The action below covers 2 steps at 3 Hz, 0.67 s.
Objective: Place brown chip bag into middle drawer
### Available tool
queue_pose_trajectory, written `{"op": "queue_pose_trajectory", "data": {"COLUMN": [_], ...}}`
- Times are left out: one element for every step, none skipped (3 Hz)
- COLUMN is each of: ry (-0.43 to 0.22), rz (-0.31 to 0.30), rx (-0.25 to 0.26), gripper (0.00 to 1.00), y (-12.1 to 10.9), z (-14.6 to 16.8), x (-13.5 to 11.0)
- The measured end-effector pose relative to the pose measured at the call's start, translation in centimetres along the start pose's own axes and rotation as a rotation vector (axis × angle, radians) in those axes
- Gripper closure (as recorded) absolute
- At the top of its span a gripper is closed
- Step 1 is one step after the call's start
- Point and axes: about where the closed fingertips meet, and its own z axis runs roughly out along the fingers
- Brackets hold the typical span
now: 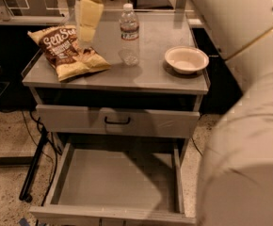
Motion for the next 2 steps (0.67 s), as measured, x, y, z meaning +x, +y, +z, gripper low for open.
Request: {"op": "queue_pose_trajectory", "data": {"ry": [-0.015,-0.029], "rz": [-0.041,-0.068], "rx": [-0.003,-0.03], "gripper": [0.0,0.0], "y": [-3.0,-4.7], "z": [2.4,4.9], "x": [-1.0,-1.1]}}
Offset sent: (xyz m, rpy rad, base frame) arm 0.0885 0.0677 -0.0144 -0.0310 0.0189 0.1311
